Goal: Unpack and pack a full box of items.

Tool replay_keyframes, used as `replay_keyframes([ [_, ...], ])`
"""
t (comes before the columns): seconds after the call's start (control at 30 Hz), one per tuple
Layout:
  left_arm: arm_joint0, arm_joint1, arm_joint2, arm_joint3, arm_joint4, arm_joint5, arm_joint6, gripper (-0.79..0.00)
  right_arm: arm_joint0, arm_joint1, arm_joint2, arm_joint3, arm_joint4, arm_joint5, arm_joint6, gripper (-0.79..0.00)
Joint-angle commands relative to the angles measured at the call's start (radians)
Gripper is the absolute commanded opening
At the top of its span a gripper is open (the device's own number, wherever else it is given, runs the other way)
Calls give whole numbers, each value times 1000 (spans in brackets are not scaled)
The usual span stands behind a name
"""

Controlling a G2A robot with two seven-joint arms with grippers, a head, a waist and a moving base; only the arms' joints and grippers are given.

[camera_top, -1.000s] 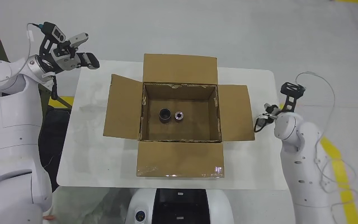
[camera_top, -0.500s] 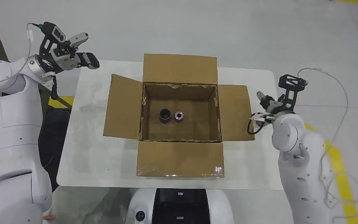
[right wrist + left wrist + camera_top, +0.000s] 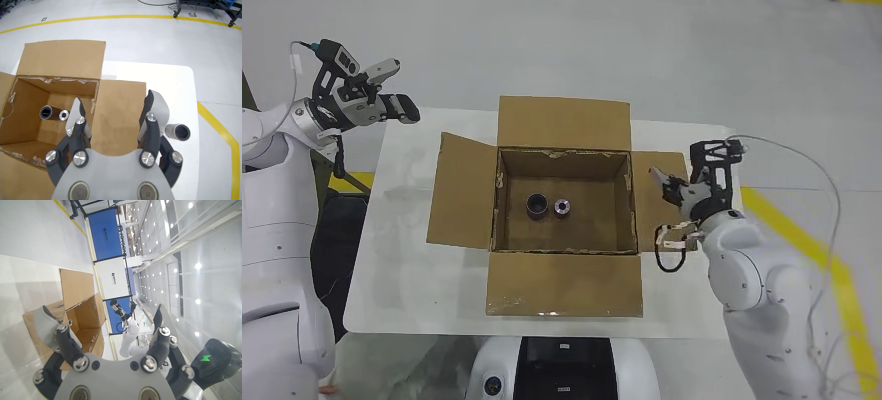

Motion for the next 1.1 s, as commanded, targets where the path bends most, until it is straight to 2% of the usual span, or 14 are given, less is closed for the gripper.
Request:
replay_keyframes([
  [0.0, 0, 0, 0, 0, 0, 0, 0, 0, 13, -3, -43, 4, -3, -19, 12, -163],
  [0.27, 0, 0, 0, 0, 0, 0, 0, 0, 78, -14, -195, 53, -15, -101, 57, -163],
  [0.47, 0, 0, 0, 0, 0, 0, 0, 0, 124, -20, -266, 94, -36, -146, 119, -142],
  [0.57, 0, 0, 0, 0, 0, 0, 0, 0, 152, -23, -296, 121, -32, -186, 159, -157],
  [0.8, 0, 0, 0, 0, 0, 0, 0, 0, 239, -33, -346, 192, 33, -282, 242, -151],
  [1.07, 0, 0, 0, 0, 0, 0, 0, 0, 375, -55, -419, 347, 114, -346, 285, -169],
])
